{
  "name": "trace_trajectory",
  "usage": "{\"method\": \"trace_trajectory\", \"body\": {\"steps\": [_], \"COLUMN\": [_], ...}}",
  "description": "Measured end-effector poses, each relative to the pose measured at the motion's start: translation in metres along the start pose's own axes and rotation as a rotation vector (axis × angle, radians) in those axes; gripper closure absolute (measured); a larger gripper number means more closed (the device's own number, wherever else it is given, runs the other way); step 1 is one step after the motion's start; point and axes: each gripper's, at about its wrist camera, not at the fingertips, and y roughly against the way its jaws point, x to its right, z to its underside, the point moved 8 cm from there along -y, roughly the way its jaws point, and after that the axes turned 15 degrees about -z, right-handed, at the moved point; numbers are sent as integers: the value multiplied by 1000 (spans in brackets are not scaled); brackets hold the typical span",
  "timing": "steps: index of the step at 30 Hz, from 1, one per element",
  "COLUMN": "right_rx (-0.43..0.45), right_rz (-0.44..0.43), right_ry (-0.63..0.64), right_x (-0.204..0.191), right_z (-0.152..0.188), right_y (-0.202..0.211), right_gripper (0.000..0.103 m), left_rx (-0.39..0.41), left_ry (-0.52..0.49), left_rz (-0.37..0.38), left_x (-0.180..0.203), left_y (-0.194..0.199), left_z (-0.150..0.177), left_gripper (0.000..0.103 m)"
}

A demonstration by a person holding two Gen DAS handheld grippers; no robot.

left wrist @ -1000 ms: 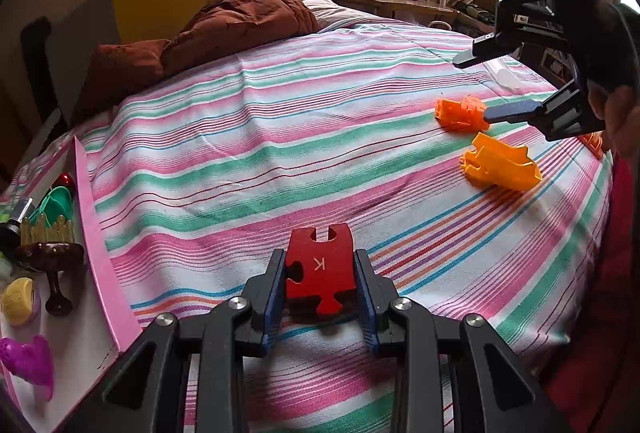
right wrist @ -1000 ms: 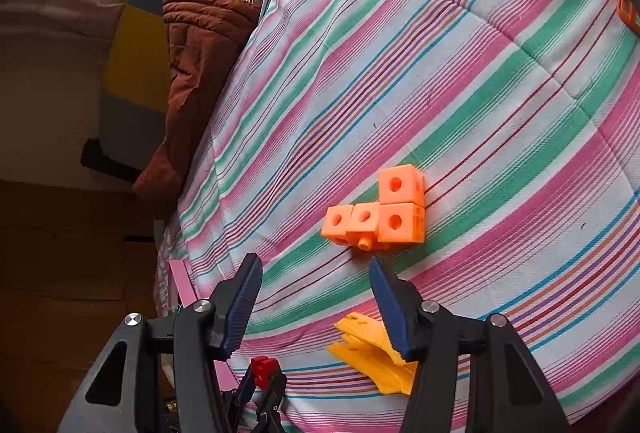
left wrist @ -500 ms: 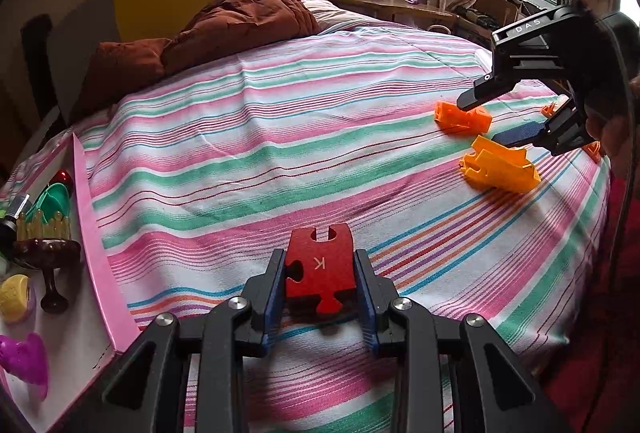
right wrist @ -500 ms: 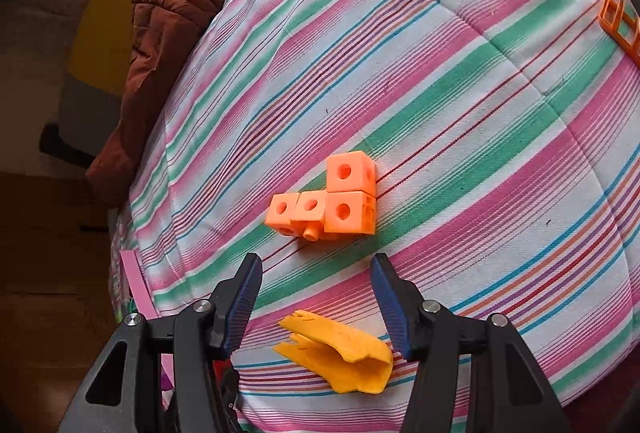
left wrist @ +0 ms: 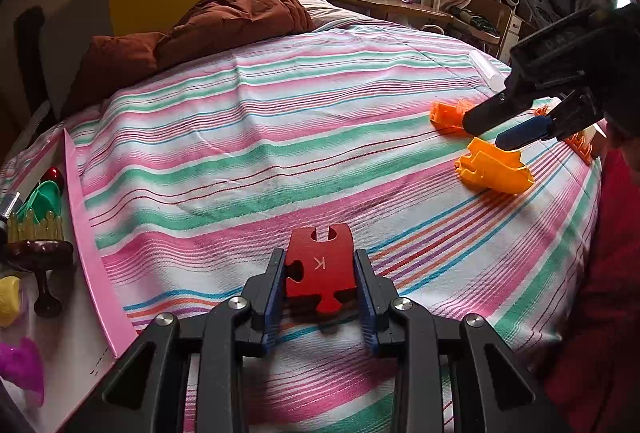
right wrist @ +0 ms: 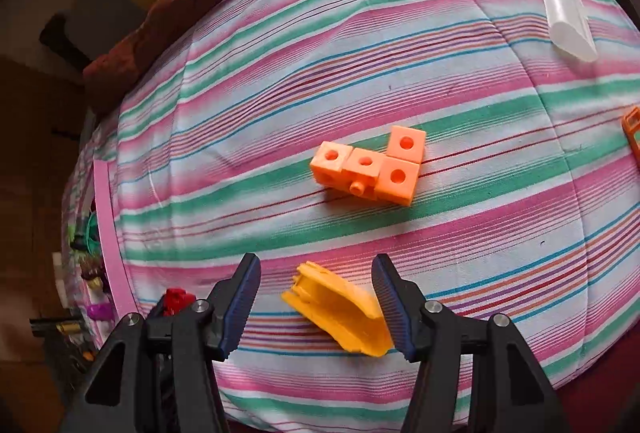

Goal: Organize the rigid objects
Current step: 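Grasp the yellow chute piece with the right gripper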

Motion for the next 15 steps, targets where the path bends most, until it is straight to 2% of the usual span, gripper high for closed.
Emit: {"method": "trace_trajectory", "body": {"steps": [6,8,9,10,11,12,15], "right_rx": [-67,-93,-98,-96,-79,-66,-54], "right_rz": [129,148,164,208,283,332,331], "right_ry": [105,121,136,175,238,293,340], "right_x": [-2,2,4,6,6,2,-9], "right_z": [12,18,20,21,21,22,23], "right_y": [-5,-13,-17,-20,-20,-20,-26], "right_gripper": [44,44,48,64,73,77,77], "left_rx": [-3,-4,-5,-4,-3,-2,-2], "left_ry": [5,6,6,6,6,7,8], "left_rz": [-1,-1,-2,-4,-5,-6,-11], "left_x": [2,2,2,2,2,2,2], "left_y": [-1,-2,-2,-2,-2,-1,-1], "left_z": [-1,-1,-1,0,0,0,0], "left_gripper": [70,70,70,70,70,70,70]}}
